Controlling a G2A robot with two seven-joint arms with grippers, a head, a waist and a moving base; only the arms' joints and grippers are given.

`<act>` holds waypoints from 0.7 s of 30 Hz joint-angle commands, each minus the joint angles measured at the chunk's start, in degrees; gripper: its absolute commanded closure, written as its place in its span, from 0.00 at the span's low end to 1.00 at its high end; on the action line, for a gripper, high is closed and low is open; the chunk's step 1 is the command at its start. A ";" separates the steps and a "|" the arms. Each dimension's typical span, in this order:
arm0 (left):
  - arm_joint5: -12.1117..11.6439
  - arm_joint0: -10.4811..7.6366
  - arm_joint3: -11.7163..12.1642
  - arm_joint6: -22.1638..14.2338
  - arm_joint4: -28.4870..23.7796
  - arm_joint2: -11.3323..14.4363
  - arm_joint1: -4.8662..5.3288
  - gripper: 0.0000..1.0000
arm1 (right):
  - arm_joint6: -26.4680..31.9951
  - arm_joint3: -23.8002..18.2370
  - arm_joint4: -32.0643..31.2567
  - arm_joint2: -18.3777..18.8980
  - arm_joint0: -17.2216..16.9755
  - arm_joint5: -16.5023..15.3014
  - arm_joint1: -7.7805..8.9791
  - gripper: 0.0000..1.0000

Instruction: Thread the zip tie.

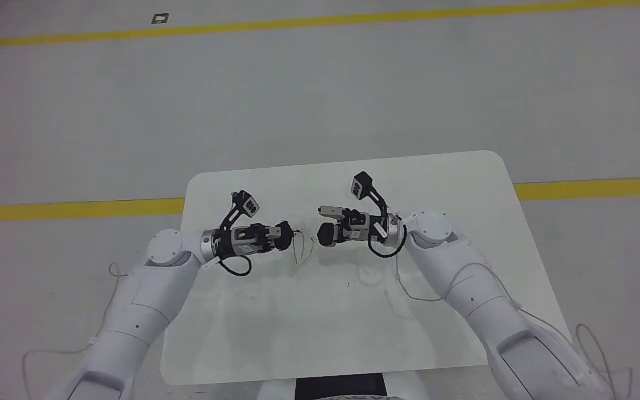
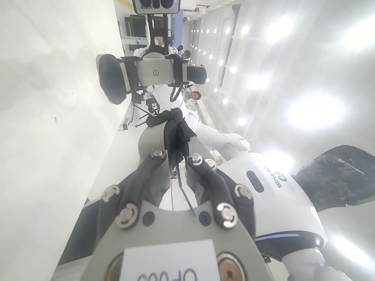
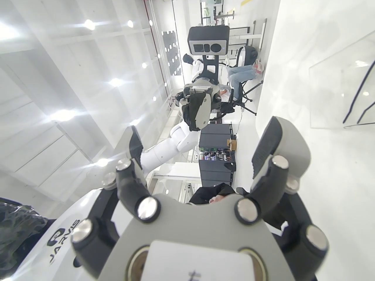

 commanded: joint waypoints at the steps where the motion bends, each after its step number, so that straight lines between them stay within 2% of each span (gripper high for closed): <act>1: 0.00 0.00 -0.01 0.00 0.00 0.00 0.00 1.00 | 0.00 0.00 0.00 0.00 0.00 0.00 0.00 0.00; 5: 0.00 0.09 -0.06 2.89 1.42 -0.04 0.02 1.00 | 0.00 0.00 0.00 0.00 0.00 0.00 0.00 0.00; 8: 0.00 -0.19 1.45 1.93 1.90 -2.95 0.48 1.00 | 0.00 0.00 0.00 0.00 0.00 0.00 0.00 0.00; 12: 0.00 1.44 2.80 -0.97 1.65 -9.21 1.14 1.00 | 0.00 0.00 0.00 0.00 0.00 0.00 0.00 0.00; 14: 0.00 2.89 2.61 -2.14 1.61 -12.54 1.30 1.00 | 0.00 0.00 0.00 0.00 0.00 0.00 0.00 0.00; 18: 0.00 5.93 0.66 -2.14 1.55 -16.30 1.51 1.00 | 0.00 0.00 0.00 0.00 0.00 0.00 0.00 0.00; 21: 0.00 7.21 0.03 -2.14 1.75 -18.04 1.52 1.00 | 0.00 0.00 0.00 0.00 0.00 0.00 0.00 0.00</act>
